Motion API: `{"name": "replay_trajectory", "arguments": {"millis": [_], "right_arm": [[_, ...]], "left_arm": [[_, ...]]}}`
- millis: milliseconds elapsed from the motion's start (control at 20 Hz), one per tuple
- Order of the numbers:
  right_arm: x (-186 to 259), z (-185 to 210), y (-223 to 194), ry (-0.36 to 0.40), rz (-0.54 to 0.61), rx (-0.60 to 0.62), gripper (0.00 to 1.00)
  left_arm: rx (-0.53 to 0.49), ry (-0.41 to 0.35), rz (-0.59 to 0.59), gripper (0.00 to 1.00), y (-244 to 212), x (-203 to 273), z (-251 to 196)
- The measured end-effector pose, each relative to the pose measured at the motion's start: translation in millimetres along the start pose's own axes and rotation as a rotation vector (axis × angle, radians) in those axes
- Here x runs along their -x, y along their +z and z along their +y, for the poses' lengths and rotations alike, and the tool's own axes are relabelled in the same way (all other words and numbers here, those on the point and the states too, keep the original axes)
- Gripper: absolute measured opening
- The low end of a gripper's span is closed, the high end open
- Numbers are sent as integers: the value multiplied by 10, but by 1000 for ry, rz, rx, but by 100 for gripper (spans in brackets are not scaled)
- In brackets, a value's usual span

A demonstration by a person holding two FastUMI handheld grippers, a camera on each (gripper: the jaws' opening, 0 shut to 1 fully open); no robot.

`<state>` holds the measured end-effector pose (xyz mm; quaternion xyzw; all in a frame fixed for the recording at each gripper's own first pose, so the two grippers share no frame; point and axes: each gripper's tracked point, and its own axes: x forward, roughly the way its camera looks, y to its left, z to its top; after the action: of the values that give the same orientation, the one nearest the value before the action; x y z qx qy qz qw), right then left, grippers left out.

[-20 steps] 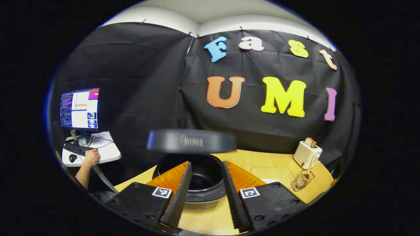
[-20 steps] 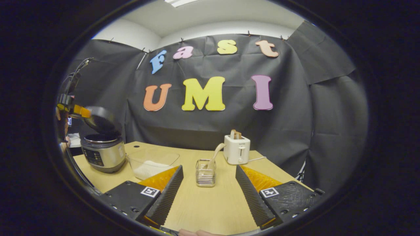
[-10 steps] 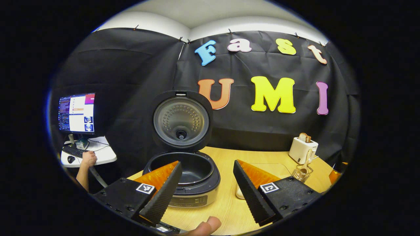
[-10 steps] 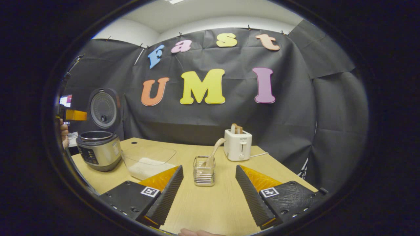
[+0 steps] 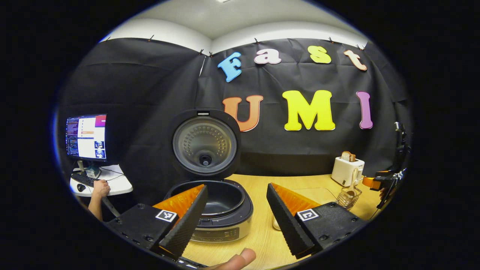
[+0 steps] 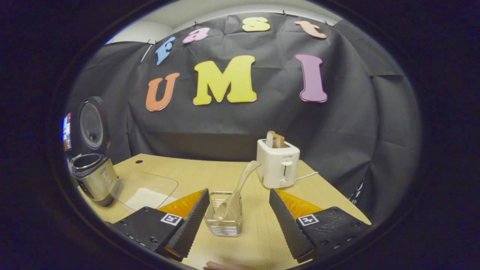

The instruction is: Close the left gripper, press the button to open the rice cooker; take a wooden spoon from the chopstick holder with the right hand, scoop a spoonful of rice and pour it into the rice cooker, then put the wooden spoon back into the chopstick holder.

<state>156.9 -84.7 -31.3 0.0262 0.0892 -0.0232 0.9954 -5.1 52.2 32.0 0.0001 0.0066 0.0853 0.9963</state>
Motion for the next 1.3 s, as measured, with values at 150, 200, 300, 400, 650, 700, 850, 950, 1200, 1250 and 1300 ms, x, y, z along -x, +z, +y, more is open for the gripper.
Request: {"name": "replay_trajectory", "arguments": {"millis": [150,200,300,400,650,700,850,950,1200,1250,1300], "right_arm": [[-425,-5,57,15,56,-59,95],[-550,23,47,34,82,-94,95],[-808,75,23,69,141,-172,94],[-1036,63,16,81,197,-232,89],[-1361,-23,-10,60,247,-255,82],[-1391,-41,-37,52,250,-250,70],[-1466,-39,-135,31,281,-238,55],[-1465,21,-120,51,281,-238,34],[-1274,98,-2,73,250,-220,17],[-1200,95,17,67,243,-210,16],[-1146,97,31,64,239,-191,16]], "left_arm": [[-27,21,40,100,-137,-74,69],[-38,35,44,100,-152,-111,120],[-62,73,62,100,-213,-173,222],[-80,92,66,100,-252,-230,282],[-63,131,73,100,-402,-216,471],[-56,124,74,100,-456,-185,474],[-57,139,53,100,-514,-88,632],[-52,148,37,100,-533,-54,735],[-49,133,32,100,-565,-108,786],[-49,120,24,100,-552,-119,753],[-50,107,14,100,-549,-135,717]]}}
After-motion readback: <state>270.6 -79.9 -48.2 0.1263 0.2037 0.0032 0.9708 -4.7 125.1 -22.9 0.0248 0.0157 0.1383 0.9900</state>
